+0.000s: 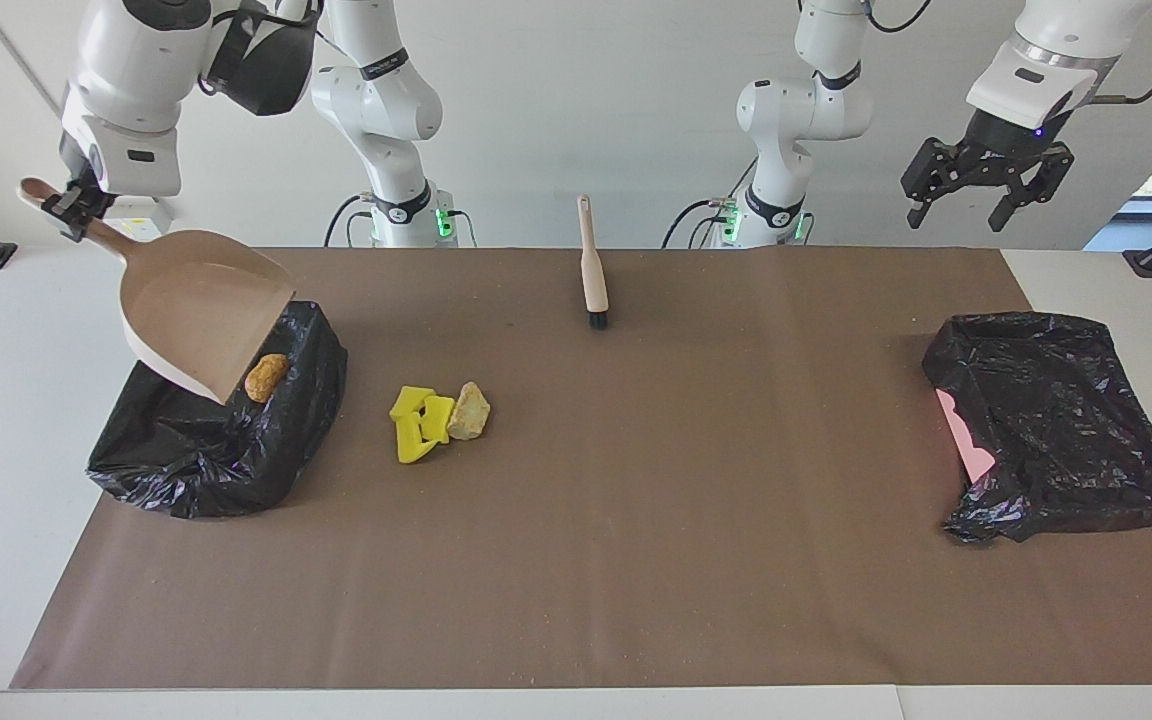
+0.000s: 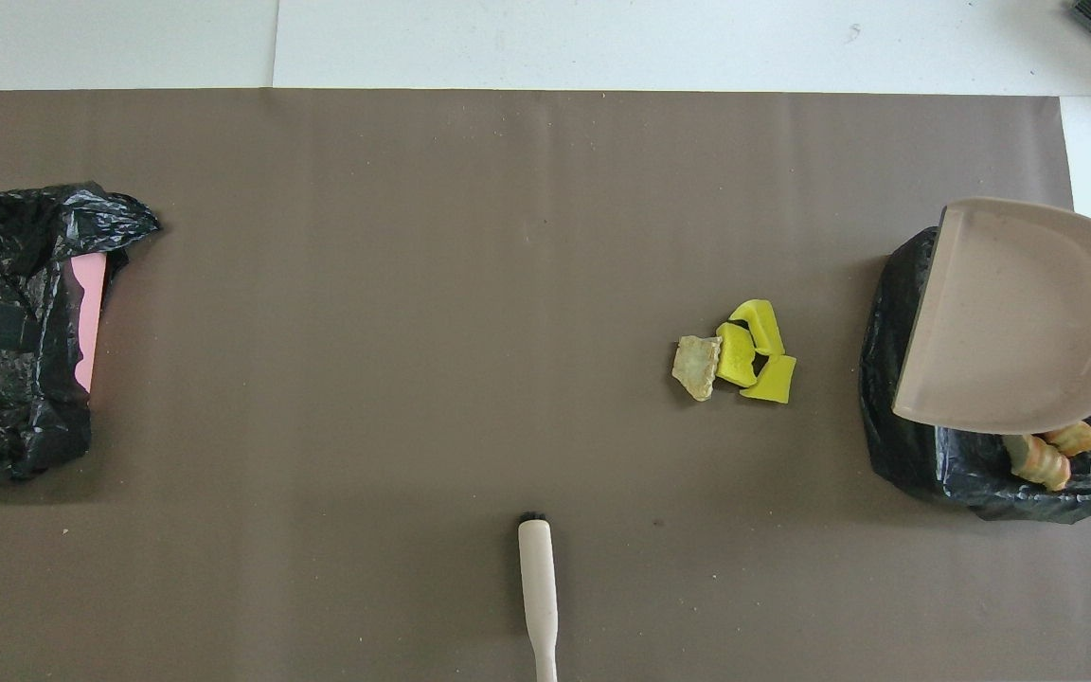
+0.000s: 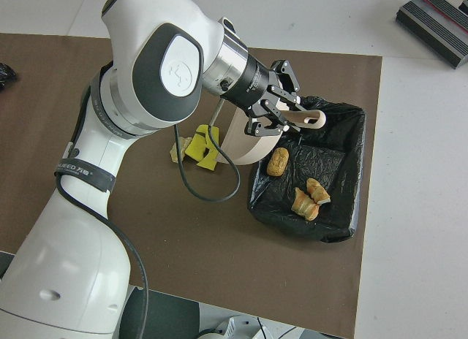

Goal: Sweep and dump trash in bin

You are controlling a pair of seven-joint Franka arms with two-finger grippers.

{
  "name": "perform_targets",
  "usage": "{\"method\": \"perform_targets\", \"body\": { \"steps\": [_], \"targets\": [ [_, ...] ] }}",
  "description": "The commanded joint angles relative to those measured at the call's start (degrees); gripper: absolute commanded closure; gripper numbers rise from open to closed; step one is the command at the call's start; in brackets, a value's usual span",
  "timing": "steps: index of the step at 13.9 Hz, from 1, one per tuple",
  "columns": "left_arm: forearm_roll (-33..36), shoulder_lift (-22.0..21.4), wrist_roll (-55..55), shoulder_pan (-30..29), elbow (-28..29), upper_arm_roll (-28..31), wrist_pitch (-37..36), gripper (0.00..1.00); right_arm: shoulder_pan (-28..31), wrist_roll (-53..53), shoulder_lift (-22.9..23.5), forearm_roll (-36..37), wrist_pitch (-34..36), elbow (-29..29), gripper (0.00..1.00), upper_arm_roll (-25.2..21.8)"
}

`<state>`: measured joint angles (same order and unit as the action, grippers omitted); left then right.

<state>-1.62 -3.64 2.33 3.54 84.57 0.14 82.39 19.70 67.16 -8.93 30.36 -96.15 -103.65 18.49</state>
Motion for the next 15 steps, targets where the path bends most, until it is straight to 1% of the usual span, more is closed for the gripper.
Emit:
{"method": "perform_targets", "body": {
  "steps": [1, 3, 6, 7, 8, 10, 12, 14, 15],
  "targets": [
    [-1.0, 1.2, 0.5, -2.4, -2.9, -2.3, -2.5, 0.00, 0.6, -11.4, -1.0, -6.7, 1.8, 0.3, 1.00, 4.6],
    [-0.9, 1.0, 0.6, -2.9, -2.8, -3.5, -2.5, 0.00, 0.6, -25.2, 0.6, -11.3, 1.1, 0.2, 1.00, 8.2],
    [-1.0, 0.0, 0.5, -3.0, -2.4, -4.4, -2.2, 0.00, 0.5, -43.2, 5.5, -14.9, -1.1, 0.4, 1.00, 13.3],
    [-1.0, -0.1, 0.5, -3.0, -2.1, -4.4, -2.1, 0.00, -0.7, -49.8, 7.3, -15.1, -1.3, 0.6, 1.00, 15.3],
    [-1.0, -0.2, 0.4, -3.1, -1.9, -4.4, -2.3, 0.00, -3.8, -57.5, 9.9, -15.0, -1.4, 1.8, 1.00, 15.5],
    [-1.0, -0.7, 0.4, -3.1, -1.7, -4.4, -2.5, 0.00, -9.8, -72.0, 17.1, -15.1, -1.4, 7.4, 1.00, 15.5],
    [-0.9, -0.8, -0.1, -2.6, -1.7, -4.4, -3.1, 0.00, -13.2, -84.3, 24.4, -15.2, -2.5, 13.1, 1.00, 15.6],
    [-0.9, -0.8, -0.1, -2.7, -1.6, -4.4, -2.9, 0.00, -17.5, -93.0, 29.6, -15.1, -3.7, 17.7, 1.00, 15.6],
    [-0.9, -0.8, -0.1, -2.7, -1.6, -4.4, -2.9, 0.00, -19.5, -99.2, 31.4, -15.2, -5.0, 19.0, 1.00, 15.6]
  ]
}}
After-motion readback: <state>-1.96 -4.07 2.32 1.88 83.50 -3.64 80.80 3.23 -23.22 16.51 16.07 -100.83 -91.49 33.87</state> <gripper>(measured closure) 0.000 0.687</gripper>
